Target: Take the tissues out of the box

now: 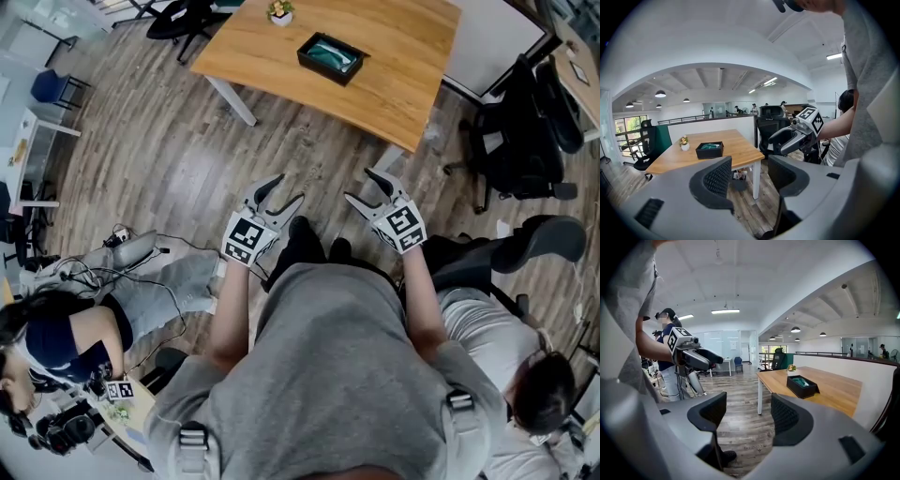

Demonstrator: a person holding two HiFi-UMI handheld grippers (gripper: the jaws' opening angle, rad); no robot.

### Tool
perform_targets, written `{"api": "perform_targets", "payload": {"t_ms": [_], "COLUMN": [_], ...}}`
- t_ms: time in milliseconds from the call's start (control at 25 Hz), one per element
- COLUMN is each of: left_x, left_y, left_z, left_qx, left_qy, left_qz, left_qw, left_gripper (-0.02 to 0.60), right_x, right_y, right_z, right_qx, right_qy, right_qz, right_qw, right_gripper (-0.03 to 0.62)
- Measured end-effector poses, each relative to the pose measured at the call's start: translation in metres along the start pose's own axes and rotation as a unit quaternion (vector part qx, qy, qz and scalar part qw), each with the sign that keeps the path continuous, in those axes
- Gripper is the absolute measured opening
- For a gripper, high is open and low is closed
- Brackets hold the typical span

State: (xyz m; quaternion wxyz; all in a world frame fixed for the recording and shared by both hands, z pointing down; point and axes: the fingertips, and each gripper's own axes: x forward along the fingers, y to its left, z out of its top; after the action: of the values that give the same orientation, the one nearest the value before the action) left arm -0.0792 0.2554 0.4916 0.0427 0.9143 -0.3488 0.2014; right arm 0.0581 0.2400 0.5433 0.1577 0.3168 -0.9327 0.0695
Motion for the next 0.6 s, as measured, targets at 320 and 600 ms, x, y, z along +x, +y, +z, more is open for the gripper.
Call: {"api": "perform_targets", "payload": {"t_ms": [320,600], "left_x": [0.012,0.026], "left_y": [0.010,0.028], "left_z": [0.007,0.011], "left_qx": [0.000,-0.006], "left_qy": [-0.009,-0.011], "left_qz": [0.006,0.009], "left_qw": [0.9999,0.9999], "left_gripper": [0.247,0.247], "right_x": [0.005,0.020], "right_y": [-0.013,-0.035], "right_z": [-0.002,0.006], "right_qx": [-0.004,-0.009], "right_qy": [0.004,0.005], "right_qz": [0.001,0.001], "right_qw": [1.000,1.000], "right_gripper": [0.302,0.301]}}
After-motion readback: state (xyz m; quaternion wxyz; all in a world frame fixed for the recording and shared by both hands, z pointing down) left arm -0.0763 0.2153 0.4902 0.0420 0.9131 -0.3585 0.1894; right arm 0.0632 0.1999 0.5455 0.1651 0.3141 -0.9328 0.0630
